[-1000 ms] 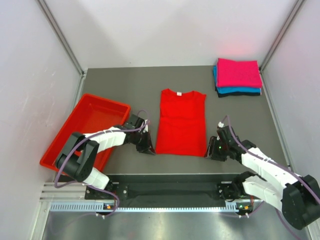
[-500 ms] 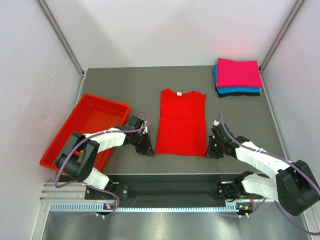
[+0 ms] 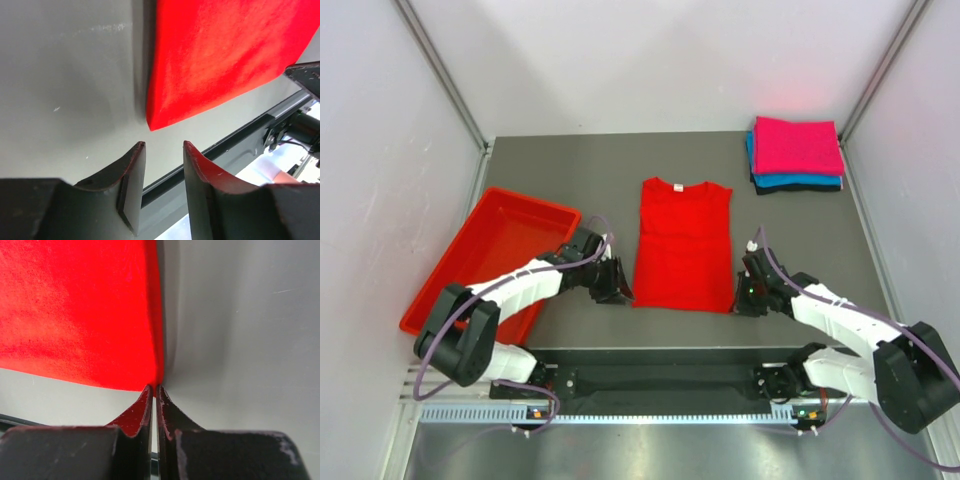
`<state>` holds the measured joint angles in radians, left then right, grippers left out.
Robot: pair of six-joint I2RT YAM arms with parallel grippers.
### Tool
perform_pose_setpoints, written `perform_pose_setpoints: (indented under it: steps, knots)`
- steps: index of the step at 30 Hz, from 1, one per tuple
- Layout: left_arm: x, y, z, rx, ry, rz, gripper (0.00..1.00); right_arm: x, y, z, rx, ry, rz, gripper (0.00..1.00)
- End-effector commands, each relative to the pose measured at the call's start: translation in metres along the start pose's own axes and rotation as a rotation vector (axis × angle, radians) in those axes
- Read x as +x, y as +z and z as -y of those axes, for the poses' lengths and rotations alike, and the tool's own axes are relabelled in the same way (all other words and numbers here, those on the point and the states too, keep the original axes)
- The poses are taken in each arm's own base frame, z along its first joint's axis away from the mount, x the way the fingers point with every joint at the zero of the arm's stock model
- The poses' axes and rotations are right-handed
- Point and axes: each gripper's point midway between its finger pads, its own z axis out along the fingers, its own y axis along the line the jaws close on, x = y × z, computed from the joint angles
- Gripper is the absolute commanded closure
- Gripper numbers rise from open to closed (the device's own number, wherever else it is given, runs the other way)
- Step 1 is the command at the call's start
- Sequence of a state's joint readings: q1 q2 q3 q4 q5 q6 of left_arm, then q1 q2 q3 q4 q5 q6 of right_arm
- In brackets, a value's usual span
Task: Fold and stack the t-shirts
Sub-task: Fold the tshirt
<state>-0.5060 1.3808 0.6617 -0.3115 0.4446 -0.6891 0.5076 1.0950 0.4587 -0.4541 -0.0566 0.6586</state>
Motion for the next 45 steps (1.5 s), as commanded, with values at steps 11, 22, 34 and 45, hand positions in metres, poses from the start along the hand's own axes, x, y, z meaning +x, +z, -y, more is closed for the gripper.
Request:
perform_pose_setpoints:
  steps: [11,22,34,45]
  knots:
    - [-0.007,0.027,-0.005,0.016,-0.039,0.001,0.57,-0.003,-0.004,-0.008,-0.043,-0.025,0.031,1.0]
    - [0.001,0.042,-0.015,0.003,-0.058,-0.04,0.94,0.002,-0.003,-0.007,-0.052,-0.014,0.028,1.0]
    - [0.013,0.019,0.013,-0.027,-0.001,-0.03,1.0,-0.007,-0.029,-0.013,-0.071,-0.026,0.087,1.0]
    - [0.0,0.002,0.033,-0.023,0.013,0.012,1.0,-0.035,-0.062,-0.031,-0.129,-0.053,0.214,1.0]
